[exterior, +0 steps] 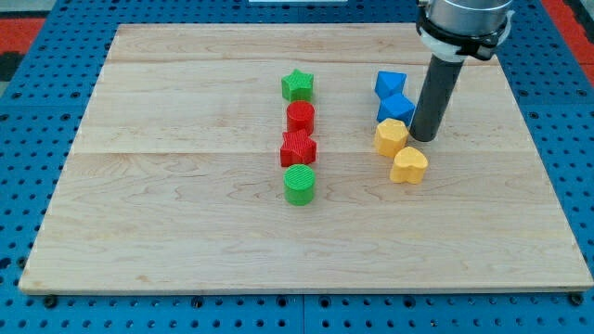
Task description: Move the cube towards the green star
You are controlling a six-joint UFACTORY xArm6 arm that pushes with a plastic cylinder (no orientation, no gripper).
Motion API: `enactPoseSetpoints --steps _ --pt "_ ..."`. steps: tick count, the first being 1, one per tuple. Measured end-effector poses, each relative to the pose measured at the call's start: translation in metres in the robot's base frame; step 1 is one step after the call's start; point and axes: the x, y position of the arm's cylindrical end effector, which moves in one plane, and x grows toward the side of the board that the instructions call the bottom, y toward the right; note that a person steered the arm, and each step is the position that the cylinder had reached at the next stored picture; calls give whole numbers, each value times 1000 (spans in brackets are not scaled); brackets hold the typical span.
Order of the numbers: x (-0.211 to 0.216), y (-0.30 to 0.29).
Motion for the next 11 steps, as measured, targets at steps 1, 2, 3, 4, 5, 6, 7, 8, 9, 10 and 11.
enactPoseSetpoints --steps 1,2,3,4,5,6,7,8,9,10,11 --pt "0 4" --pt "0 4" --pt "-1 4" --pt "-1 4" --pt "-1 4" --pt "-1 6" --pt "-1 20" --pt "-1 40" --pt "-1 54" --pt "-6 54" --pt "-7 52"
